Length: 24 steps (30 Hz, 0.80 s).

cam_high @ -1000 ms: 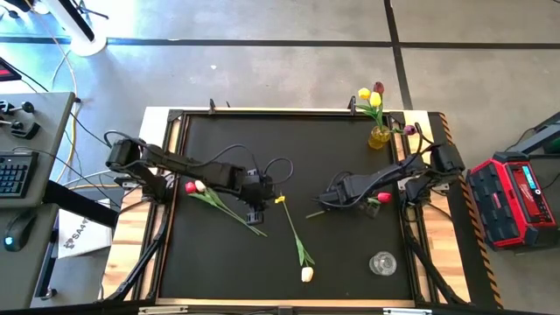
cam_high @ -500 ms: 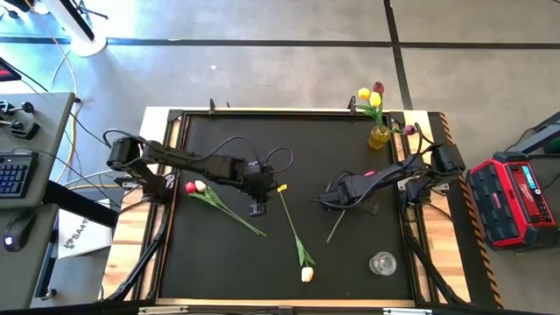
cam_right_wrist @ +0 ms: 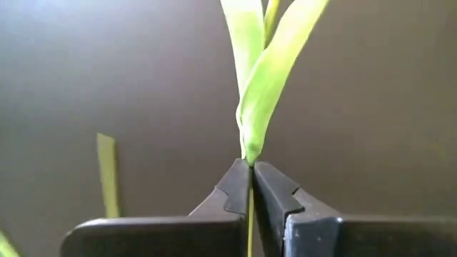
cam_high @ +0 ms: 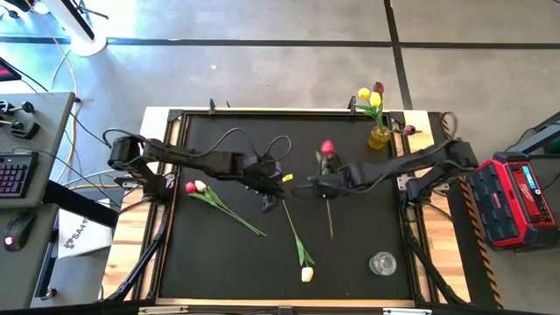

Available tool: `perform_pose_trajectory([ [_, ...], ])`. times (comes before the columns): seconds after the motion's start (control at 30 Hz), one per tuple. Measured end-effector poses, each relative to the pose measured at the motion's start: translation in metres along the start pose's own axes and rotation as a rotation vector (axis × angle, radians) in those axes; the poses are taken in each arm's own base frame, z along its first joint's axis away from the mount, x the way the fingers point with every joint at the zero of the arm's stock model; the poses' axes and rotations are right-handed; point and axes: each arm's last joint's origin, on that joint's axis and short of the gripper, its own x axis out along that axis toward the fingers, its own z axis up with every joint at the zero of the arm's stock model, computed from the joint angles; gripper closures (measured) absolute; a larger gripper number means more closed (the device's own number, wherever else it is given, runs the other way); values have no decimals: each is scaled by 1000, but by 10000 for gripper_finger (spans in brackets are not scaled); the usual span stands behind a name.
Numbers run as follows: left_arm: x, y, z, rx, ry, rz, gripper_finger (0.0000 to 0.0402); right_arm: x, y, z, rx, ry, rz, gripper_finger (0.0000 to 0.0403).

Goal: Sort flowers into vase by color
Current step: Put the right red flower into the transparent vase

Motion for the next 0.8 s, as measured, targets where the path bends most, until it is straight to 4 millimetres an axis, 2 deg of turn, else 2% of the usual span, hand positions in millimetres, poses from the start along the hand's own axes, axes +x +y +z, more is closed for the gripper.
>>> perform_pose_trajectory([
  [0.13, -2, -10, 17, -46, -151, -163, 291, -31, 17, 21, -257, -182, 130, 402],
  [0.27, -7, -17, 34, -96, -327, -234, 291, -62, 32, 37, -417, -279, 264, 402],
  [0.4, -11, -17, 41, -164, -456, -142, 291, -89, 41, 47, -491, -349, 360, 402],
  [0.53, -13, -18, 45, -174, -528, -99, 291, -115, 41, 55, -537, -418, 427, 402],
  [0.7, -18, -26, 51, -154, -625, -152, 291, -133, 43, 63, -519, -500, 520, 402],
  [0.8, -24, -33, 57, -116, -715, -190, 291, -138, 47, 60, -558, -532, 554, 402],
])
